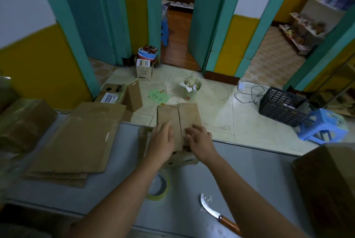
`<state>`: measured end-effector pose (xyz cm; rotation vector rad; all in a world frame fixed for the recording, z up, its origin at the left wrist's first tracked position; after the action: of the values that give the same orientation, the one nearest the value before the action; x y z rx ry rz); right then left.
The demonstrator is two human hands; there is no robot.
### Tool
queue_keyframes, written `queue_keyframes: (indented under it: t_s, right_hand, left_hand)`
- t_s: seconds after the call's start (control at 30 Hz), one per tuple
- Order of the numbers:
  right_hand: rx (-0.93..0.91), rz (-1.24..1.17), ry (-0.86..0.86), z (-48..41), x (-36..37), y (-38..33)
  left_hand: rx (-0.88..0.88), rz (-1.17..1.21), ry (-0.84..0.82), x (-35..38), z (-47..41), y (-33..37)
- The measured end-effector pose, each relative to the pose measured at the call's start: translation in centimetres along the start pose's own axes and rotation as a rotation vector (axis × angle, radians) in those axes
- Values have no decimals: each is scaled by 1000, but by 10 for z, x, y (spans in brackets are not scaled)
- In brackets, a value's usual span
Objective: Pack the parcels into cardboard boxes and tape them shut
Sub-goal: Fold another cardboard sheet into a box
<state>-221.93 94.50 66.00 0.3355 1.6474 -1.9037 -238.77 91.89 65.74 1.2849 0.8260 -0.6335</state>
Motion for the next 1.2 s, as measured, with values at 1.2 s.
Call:
queue_keyframes:
  t_s: [1.2]
  right_hand:
    - [124,-1015,466,78,-56,129]
  left_hand:
    - [-194,579,-343,73,13,-14]
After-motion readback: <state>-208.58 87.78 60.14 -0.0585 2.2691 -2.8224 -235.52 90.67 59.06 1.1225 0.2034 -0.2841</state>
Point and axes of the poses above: each hand's wrist, its own z-axis away from the middle knuckle, its own x-axis out of the palm, y = z × x, the point moved 8 cm from there along -z, towards the middle knuckle, and after that the axes turned 15 degrees about -z, right-handed, at the moved point
